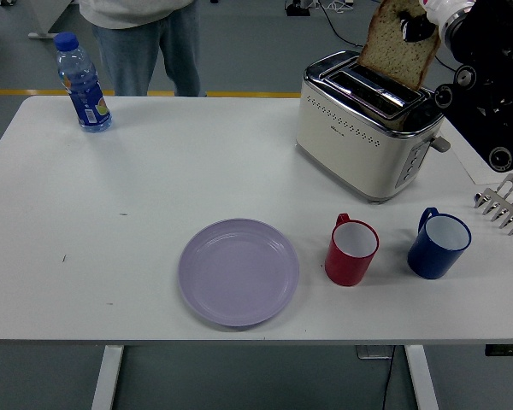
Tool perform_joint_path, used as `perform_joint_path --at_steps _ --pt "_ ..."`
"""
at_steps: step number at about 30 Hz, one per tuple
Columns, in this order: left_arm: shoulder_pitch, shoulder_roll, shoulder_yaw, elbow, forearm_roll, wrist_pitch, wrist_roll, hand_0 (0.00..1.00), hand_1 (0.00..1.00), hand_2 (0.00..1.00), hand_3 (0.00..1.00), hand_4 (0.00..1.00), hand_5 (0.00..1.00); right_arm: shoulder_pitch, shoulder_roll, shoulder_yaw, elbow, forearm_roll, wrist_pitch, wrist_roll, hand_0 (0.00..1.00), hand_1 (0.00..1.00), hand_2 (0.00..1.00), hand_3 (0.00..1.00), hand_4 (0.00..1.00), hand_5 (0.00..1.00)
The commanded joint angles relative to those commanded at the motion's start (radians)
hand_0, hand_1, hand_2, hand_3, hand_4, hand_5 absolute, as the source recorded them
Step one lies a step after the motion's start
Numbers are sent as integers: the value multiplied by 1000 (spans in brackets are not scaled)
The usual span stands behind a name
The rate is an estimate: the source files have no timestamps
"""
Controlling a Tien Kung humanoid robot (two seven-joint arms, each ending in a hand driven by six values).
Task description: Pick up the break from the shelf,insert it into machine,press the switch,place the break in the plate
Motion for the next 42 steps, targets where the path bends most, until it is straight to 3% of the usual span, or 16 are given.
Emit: perform_joint_path --at_steps 9,24,42 --pt "1 2 -6 0 13 0 1 703 731 716 589 371 831 36 51 -15 -58 -16 6 -37 286 286 431 474 381 2" --pt "2 4 -18 0 31 -2 5 702 731 714 588 370 830 59 99 4 -65 -4 61 -118 282 274 424 471 393 2" --pt "4 6 -23 0 46 -3 9 702 733 713 588 368 829 60 142 24 -107 13 51 -103 281 268 418 468 405 2"
